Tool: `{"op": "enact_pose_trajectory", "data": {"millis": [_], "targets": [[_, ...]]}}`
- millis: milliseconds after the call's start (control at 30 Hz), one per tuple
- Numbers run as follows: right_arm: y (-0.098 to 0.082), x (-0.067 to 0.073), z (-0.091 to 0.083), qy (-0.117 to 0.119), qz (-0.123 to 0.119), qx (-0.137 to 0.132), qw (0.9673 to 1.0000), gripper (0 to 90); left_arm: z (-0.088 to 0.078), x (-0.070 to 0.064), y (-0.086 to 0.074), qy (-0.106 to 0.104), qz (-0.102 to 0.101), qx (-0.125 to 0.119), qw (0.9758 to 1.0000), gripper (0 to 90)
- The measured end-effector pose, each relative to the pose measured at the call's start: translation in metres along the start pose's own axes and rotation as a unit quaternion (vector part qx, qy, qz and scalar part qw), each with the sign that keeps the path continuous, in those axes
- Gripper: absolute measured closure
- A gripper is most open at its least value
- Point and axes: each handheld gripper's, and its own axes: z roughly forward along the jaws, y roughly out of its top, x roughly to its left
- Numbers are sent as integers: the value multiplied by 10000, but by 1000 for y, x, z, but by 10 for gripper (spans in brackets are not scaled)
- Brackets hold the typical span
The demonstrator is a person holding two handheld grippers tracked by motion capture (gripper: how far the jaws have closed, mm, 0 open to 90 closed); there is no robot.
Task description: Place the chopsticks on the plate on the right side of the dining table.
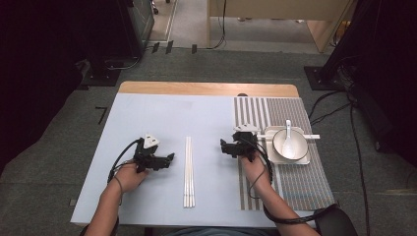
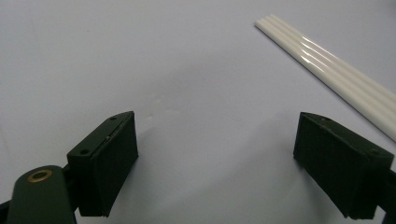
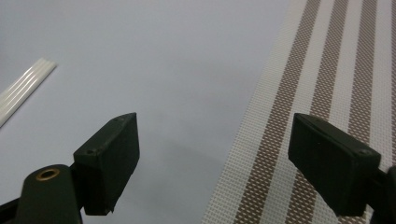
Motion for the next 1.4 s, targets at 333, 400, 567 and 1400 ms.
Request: {"op": "enact_pose_trajectory", "data": {"millis": [333, 400, 567, 1400], "targets": [[-4, 5, -6, 535, -614, 135, 9966, 173, 0, 0, 0, 1, 7, 5, 10000, 135], [-6, 7, -7, 580, -773, 181, 9952, 176, 0, 0, 0, 2, 10, 5, 10000, 134], [-11, 11, -11, 806, -957, 199, 9919, 176, 0, 0, 0, 8, 9, 0, 10000, 135], [-26, 14, -7, 1062, -1344, 311, 9847, 137, 0, 0, 0, -10, -10, 21, 10000, 131]]}}
